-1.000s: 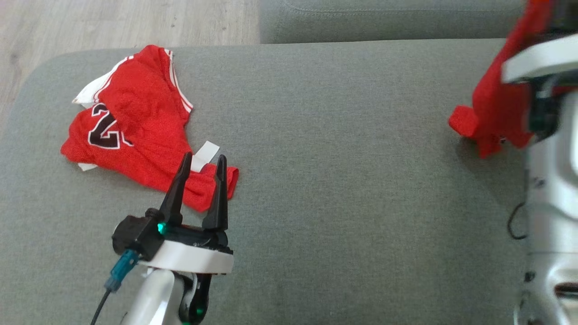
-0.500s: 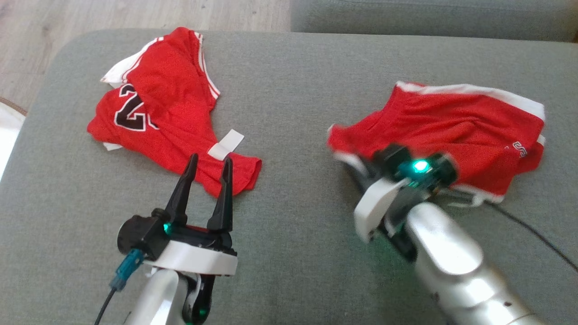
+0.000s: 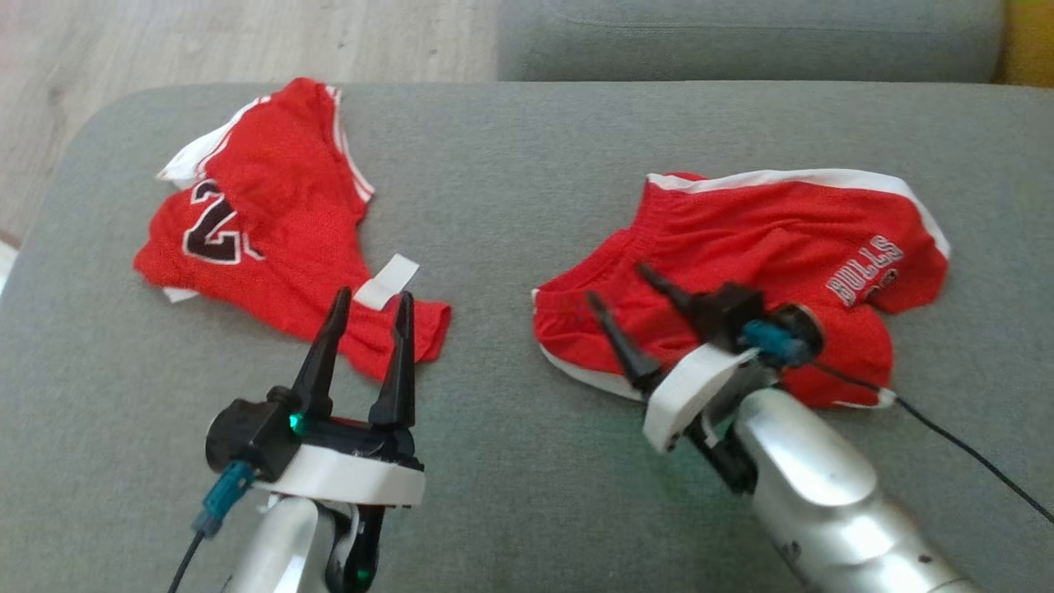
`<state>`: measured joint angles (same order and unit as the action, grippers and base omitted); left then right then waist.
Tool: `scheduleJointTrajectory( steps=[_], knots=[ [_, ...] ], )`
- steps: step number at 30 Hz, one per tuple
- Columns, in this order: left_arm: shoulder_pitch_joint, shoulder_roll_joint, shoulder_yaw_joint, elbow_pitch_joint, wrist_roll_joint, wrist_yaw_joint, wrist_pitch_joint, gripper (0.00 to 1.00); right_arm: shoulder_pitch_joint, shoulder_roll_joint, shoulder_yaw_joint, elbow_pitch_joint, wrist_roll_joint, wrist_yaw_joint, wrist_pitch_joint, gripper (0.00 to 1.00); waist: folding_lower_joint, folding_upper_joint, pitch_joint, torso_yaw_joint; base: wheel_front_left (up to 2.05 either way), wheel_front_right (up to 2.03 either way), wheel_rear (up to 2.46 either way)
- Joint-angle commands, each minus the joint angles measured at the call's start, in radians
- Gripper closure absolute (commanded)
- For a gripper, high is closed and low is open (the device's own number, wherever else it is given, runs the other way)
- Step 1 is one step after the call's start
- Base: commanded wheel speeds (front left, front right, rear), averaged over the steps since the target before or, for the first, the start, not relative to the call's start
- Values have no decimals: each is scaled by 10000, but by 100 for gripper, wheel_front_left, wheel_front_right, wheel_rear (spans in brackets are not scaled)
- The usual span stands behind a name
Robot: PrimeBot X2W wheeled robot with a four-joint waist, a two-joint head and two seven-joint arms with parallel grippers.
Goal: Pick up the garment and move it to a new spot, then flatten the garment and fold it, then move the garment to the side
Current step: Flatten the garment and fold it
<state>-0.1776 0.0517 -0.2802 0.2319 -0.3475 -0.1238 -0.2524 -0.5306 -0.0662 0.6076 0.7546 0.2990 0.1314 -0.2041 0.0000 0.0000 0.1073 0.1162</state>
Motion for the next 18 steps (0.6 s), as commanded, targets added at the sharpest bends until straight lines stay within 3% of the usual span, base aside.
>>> scheduleJointTrajectory(
  steps=[1,7,12,18],
  knots=[
    [-203,20,393,-362,133,-38,-93,0,-236,138,-63,-343,-27,-7,-161,0,0,0,-85,-177,0,0,0],
    [-127,19,536,-563,212,-39,-93,0,513,-183,-2363,-1433,-531,-7,-517,0,0,0,-197,-714,0,0,0],
    [-81,13,614,-681,258,-41,-93,0,1820,-46,-4461,-2579,-897,-7,-561,0,0,0,-222,-1049,0,0,0],
    [-56,3,603,-691,260,-48,-93,0,3257,136,-5500,-3129,-791,-7,-552,0,0,0,-182,-1195,0,0,0]
  ],
)
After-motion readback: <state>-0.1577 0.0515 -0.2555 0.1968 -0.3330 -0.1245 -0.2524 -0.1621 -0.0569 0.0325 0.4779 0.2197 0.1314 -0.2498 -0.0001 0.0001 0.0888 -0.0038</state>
